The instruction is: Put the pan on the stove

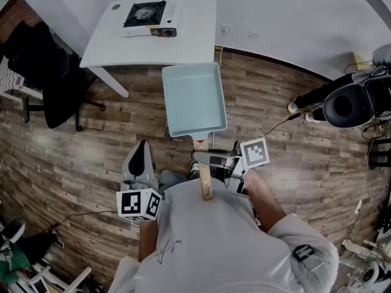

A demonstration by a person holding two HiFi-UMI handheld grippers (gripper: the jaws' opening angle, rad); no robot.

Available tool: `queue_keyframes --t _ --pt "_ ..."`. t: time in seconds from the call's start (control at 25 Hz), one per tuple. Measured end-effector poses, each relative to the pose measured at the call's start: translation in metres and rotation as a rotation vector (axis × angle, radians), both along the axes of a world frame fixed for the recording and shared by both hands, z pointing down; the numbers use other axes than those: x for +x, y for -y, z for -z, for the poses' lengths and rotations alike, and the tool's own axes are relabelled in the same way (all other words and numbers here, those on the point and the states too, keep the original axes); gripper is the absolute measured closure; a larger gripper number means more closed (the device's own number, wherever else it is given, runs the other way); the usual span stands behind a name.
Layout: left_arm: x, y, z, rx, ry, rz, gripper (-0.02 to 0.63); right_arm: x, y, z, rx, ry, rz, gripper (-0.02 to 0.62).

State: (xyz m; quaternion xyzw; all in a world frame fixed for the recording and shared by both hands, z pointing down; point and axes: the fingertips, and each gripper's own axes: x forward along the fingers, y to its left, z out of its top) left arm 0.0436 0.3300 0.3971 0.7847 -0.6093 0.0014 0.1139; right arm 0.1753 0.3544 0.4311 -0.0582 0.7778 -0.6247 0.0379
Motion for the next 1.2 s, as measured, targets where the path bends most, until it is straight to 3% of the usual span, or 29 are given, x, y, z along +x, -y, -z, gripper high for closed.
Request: queue_keyframes --t 0.72,1.2 --pt "0.003 -0.004 -0.006 -0.056 0.002 0.013 0.6 0.0 -0.003 0.006 0.046 -0.033 0.031 0.447" --pt "-0.033 0.053 -0.02 -0.07 -0.033 0.004 0.599 -0.029 0.046 0.002 0.03 -0.044 0.028 0.439"
